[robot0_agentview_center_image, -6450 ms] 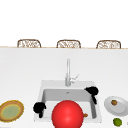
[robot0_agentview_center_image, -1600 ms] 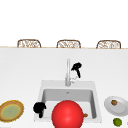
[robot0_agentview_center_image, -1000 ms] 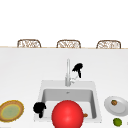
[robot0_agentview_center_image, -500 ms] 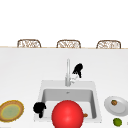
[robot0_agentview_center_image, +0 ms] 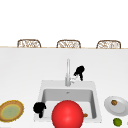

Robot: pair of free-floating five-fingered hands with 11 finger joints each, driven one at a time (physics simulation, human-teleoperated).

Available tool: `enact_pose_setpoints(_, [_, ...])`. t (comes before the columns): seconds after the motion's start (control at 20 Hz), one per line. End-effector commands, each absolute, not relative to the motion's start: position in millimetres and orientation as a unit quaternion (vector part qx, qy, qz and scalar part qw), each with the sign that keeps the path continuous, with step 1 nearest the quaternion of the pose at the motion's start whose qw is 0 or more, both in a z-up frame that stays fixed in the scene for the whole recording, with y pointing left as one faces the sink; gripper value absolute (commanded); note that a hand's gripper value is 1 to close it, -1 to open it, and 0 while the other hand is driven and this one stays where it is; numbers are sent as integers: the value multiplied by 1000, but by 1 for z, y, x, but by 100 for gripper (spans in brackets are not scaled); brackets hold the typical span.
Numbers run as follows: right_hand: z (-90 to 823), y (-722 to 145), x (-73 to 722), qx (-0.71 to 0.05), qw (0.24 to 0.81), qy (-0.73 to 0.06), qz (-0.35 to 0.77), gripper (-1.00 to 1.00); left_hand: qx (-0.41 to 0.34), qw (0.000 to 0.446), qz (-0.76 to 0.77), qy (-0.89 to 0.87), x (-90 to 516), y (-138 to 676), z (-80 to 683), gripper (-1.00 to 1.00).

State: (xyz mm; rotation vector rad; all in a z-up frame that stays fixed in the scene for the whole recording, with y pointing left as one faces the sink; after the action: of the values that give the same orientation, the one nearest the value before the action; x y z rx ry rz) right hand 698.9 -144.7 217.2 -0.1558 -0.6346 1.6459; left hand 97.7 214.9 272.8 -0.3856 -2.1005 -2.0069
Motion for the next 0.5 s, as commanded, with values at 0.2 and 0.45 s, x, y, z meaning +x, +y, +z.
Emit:
enact_pose_setpoints(0.2, [217, -132, 681, -88, 620, -284, 726, -100, -131, 105, -681, -713, 98, 215, 273, 0])
enact_pose_setpoints(0.45, [218, -120, 665, -101, 616, -286, 727, 100, -131, 105, -681, -713, 98, 215, 273, 0])
